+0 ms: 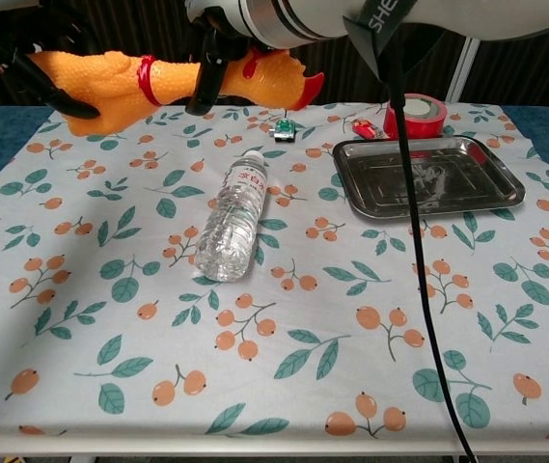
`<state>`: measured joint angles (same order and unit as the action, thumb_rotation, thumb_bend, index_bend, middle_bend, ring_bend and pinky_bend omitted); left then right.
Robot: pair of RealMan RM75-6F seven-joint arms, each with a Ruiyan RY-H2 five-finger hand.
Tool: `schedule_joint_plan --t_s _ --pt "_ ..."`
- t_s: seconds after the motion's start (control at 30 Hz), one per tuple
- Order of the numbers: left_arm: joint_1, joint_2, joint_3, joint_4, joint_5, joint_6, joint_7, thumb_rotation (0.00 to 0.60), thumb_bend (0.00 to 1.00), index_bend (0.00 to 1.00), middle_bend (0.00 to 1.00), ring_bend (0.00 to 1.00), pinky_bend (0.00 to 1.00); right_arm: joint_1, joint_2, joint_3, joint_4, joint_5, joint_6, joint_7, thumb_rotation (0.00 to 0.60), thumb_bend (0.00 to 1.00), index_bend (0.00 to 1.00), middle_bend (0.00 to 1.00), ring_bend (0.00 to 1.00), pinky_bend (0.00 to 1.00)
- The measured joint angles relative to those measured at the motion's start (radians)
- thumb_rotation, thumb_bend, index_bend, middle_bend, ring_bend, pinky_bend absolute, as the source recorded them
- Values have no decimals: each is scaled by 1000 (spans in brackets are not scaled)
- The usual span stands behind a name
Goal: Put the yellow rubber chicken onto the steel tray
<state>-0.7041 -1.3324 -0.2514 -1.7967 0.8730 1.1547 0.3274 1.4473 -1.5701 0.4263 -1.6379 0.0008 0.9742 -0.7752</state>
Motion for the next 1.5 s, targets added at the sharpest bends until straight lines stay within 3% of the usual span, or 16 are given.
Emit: schedule_joint_plan --t_s 0.2,0.27,0.33,0.37,0.43,0.5,0.6,0.73,0.93,1.2,1.3,1.5 --pt "8 -20 4 34 24 12 -10 599 559 828 849 766 878 -2 12 -7 -5 5 -11 16 600 285 1000 865 795 1000" --pt "10 -20 5 35 30 12 -13 540 564 815 834 757 880 -3 12 -11 -1 -3 -8 20 600 285 1000 865 795 1000" --pt "14 -19 9 33 40 13 -14 451 531 691 720 667 859 -3 11 -15 5 -12 -3 24 600 285 1000 865 796 1000" --pt "14 -13 14 28 42 7 -9 442 504 617 657 618 834 -2 9 -17 9 -21 1 25 600 285 1000 866 796 1000" --pt "13 6 23 11 29 -17 5 445 387 373 445 442 696 -1 5 -22 18 -36 12 27 600 284 1000 866 797 1000" --pt "10 27 28 -10 8 -39 18 448 297 261 327 323 580 1 -3 -26 29 -45 22 28 600 285 1000 866 798 1000" --pt "8 43 28 -33 -11 -50 22 450 215 201 231 218 468 4 -12 -28 39 -47 27 30 600 285 1000 866 797 1000" --pt "12 43 26 -36 6 -41 10 450 140 180 179 167 415 7 -25 -27 51 -51 40 31 600 286 1000 869 800 1000" --pt "10 42 27 -33 15 -48 1 451 119 177 173 162 411 8 -38 -17 71 -47 40 36 600 288 1000 869 801 1000" --pt "-3 19 16 -12 -20 -53 7 515 118 210 203 165 412 5 -33 -9 59 -33 32 33 600 289 1000 871 803 1000" --pt "-8 11 10 2 -36 -55 7 520 141 297 311 241 439 4 -29 -10 54 -28 32 28 600 288 1000 871 803 1000" --pt "3 -24 -2 39 5 -17 -36 518 319 569 617 540 660 3 -24 -9 44 -19 31 27 600 289 1000 873 806 1000"
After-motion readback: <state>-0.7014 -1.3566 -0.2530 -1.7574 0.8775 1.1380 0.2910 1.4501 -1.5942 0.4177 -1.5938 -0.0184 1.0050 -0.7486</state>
